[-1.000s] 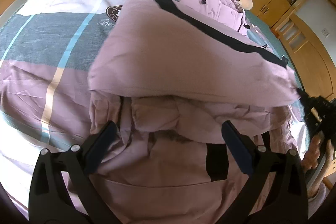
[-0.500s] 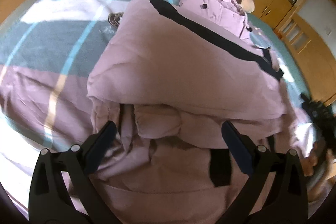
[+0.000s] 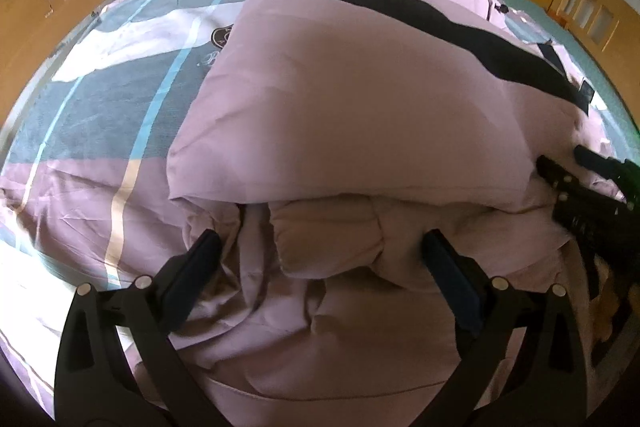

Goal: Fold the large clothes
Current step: 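Press the folded jacket flat with both tools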

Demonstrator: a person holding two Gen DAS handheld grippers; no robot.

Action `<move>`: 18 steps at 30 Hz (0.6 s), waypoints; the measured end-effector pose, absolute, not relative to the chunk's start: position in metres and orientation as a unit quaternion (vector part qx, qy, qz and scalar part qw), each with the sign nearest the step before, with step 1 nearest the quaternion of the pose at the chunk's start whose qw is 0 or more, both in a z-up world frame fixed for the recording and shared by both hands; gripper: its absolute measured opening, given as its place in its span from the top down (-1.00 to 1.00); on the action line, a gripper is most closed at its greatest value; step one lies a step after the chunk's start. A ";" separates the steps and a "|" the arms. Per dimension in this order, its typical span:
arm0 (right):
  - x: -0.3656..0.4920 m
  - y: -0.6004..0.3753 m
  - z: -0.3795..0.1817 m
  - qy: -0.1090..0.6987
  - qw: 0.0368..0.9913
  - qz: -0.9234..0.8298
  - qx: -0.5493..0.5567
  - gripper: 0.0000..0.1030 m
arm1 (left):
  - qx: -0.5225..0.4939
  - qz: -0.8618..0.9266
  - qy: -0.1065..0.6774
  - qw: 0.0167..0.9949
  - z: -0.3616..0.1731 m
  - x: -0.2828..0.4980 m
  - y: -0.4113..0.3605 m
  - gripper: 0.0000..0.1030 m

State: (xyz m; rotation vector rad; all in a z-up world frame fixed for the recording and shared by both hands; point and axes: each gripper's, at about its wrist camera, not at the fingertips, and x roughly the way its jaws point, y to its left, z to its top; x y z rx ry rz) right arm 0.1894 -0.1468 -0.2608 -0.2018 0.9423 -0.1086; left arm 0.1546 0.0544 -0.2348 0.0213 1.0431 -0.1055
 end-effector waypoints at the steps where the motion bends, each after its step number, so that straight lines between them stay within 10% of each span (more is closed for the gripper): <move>1: 0.192 -0.155 -0.262 0.460 0.883 -0.049 -0.079 -0.26 | 0.019 -0.047 0.495 0.867 -0.235 0.154 0.052 -0.96; 18: 0.160 -0.215 -0.226 0.385 0.916 -0.098 -0.051 -0.50 | 0.019 -0.047 0.393 0.918 -0.191 0.133 0.046 -0.96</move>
